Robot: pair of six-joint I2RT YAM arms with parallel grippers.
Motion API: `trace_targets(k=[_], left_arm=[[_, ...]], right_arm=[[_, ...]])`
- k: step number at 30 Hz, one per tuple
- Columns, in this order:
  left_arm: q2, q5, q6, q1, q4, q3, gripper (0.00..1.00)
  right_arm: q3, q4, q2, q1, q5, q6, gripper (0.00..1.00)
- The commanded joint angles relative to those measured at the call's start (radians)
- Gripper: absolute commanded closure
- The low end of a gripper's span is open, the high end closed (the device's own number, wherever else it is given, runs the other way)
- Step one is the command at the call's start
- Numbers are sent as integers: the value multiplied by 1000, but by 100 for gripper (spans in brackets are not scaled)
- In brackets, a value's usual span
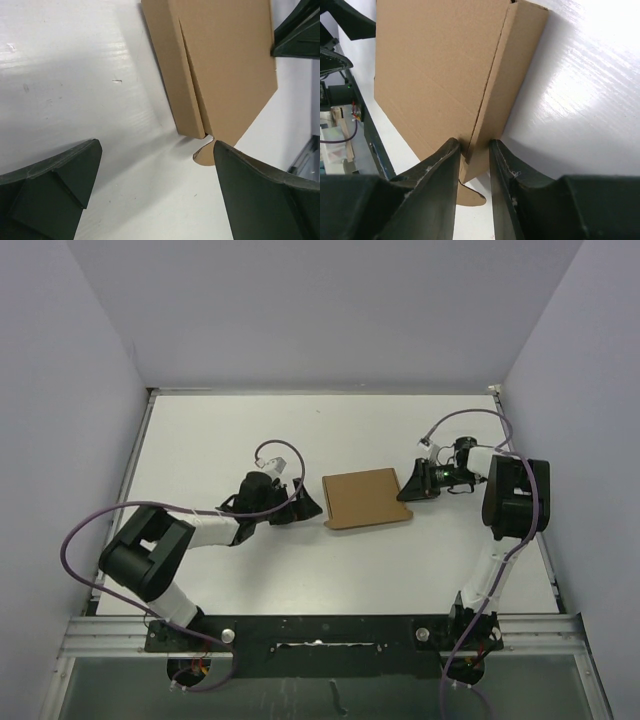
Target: Fold the paper box
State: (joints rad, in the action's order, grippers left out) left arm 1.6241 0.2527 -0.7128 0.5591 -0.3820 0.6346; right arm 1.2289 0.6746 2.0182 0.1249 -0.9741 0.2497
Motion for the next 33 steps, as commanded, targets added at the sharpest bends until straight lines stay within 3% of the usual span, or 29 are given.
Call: trace_targets(k=[1,3,7,15,17,23,33], left_arm=[[10,45,-158,-12,-235,-47,2],[74,63,-229,-7,-347,-55,2],[138,70,-286,10,-423,-32,2],[246,29,-332,49,-409,44,3],[282,21,-356,55,-436,49,7],[449,33,-496,86,-676,65,34],[451,-26,-546,121,-764,62,43]], right_arm=[[16,14,46,12,25,5,76],[18,20,60,28,21,5,77],[18,23,77,49,7,2,79],[23,29,95,52,3,3,80],[23,28,96,53,8,5,80],[23,29,106,51,14,4,81],[24,29,102,44,9,3,82]])
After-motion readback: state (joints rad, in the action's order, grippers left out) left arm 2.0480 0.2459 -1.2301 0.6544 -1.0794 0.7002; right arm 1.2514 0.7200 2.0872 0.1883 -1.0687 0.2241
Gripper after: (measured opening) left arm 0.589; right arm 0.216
